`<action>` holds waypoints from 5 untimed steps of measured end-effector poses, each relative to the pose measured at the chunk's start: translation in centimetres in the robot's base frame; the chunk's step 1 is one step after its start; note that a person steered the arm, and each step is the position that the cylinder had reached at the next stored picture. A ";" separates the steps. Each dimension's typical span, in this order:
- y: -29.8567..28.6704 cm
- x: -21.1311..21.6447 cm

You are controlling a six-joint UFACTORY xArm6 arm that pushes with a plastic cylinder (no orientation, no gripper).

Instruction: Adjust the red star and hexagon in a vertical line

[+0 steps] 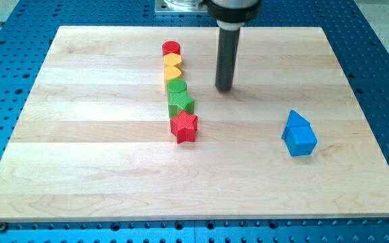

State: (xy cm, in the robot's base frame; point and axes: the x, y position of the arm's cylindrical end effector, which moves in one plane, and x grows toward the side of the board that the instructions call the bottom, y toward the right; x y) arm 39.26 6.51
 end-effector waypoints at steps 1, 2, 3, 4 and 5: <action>0.1 5.1; -2.6 8.8; -4.2 8.9; -5.6 9.9; -5.4 12.8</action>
